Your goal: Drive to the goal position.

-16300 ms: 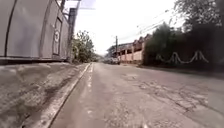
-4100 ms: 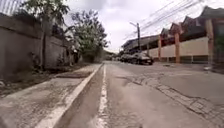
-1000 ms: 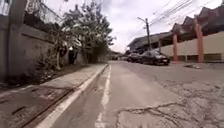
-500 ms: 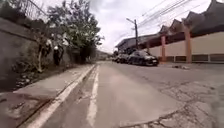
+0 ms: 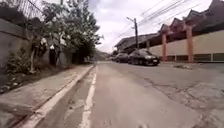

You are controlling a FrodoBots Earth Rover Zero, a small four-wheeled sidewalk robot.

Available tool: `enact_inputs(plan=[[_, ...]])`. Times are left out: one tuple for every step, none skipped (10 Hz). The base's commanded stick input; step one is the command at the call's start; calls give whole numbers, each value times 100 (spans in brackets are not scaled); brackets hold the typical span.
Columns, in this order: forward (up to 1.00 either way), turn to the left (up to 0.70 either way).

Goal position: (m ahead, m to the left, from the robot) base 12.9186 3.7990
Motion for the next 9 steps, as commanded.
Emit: enact_inputs(plan=[[70, 12], [70, 35], [70, 5], [70, 0], [70, 0], [70, 0], [70, 0], [70, 0], [70, 0]])
